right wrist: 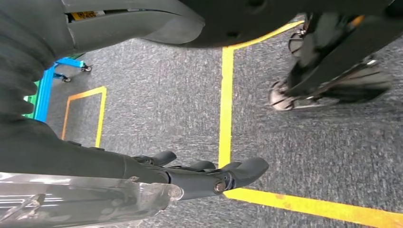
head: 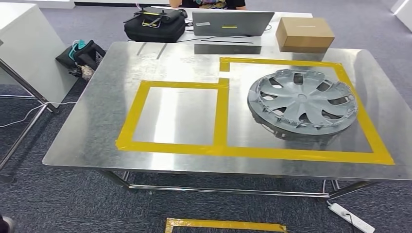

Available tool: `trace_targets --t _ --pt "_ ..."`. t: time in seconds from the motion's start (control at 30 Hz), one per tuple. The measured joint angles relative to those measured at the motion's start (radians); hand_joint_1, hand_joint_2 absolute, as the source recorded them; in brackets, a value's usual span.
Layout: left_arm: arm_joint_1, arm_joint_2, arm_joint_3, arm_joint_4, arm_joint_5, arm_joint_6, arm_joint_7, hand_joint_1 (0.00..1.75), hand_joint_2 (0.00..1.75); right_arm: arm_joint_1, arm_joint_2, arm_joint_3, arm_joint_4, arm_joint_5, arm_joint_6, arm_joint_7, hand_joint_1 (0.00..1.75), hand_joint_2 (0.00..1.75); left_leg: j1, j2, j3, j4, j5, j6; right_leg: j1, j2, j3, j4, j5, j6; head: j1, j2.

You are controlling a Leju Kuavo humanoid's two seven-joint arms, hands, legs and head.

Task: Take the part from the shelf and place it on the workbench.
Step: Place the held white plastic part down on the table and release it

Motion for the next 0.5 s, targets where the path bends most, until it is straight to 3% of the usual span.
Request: trace_targets --t 0.07,0.13,0.23,0.3,0.33,0.43,0.47,0.5 --pt "0.000 0.000 0.000 0.000 0.000 0.000 0.000 1.75 1.75 0.000 0.000 0.000 0.000 0.000 0.000 0.000 0.00 1.75 -0.002 -0.002 0.020 0.000 -0.014 -0.004 0.004 0.000 0.032 -0.119 0.095 -0.010 0.000 0.000" --pt "-0.001 0.000 0.000 0.000 0.000 0.000 0.000 1.75 1.75 -0.002 0.000 0.000 0.000 0.000 0.000 0.000 0.00 1.75 -0.004 -0.004 0.030 0.001 -0.025 -0.013 0.008 0.001 0.070 -0.215 0.140 -0.019 -0.002 0.000" --pt "-0.001 0.000 0.000 0.000 0.000 0.000 0.000 1.75 1.75 -0.002 0.000 0.000 0.000 0.000 0.000 0.000 0.00 1.75 -0.003 -0.004 0.030 -0.002 -0.028 -0.028 0.010 0.003 0.081 -0.238 0.137 -0.029 -0.007 0.000" --pt "-0.002 0.000 -0.001 0.000 0.000 0.000 0.000 1.75 1.75 -0.002 0.000 0.000 0.000 0.000 0.000 0.000 0.00 1.75 -0.003 -0.002 0.020 0.022 -0.045 -0.039 0.005 0.003 0.088 -0.249 0.139 -0.039 -0.011 0.000" --pt "-0.002 0.001 -0.001 0.000 0.000 0.000 0.000 1.75 1.75 -0.002 0.000 0.000 0.000 0.000 0.000 0.000 0.00 1.75 -0.002 -0.001 0.000 0.062 -0.066 -0.045 0.002 0.002 0.092 -0.254 0.139 -0.043 -0.014 0.000" --pt "-0.001 0.001 0.000 0.000 0.000 0.000 0.000 1.75 1.75 -0.003 0.000 0.000 0.000 0.000 -0.001 0.000 0.00 1.75 0.003 0.000 -0.105 0.242 -0.130 -0.056 0.000 0.002 0.097 -0.256 0.135 -0.050 -0.018 0.000" --pt "-0.001 0.001 0.000 0.000 0.000 0.000 0.000 1.75 1.75 -0.003 0.000 0.000 0.000 0.000 0.000 0.000 0.00 1.75 0.005 0.000 -0.127 0.268 -0.124 -0.058 0.000 0.002 0.099 -0.256 0.132 -0.050 -0.018 0.000" --pt "-0.001 0.001 0.000 0.000 0.000 0.000 0.000 1.75 1.75 -0.003 0.000 0.000 0.000 0.000 0.000 0.000 0.00 1.75 0.007 0.000 -0.130 0.256 -0.098 -0.059 -0.001 0.002 0.103 -0.256 0.130 -0.049 -0.018 0.000"
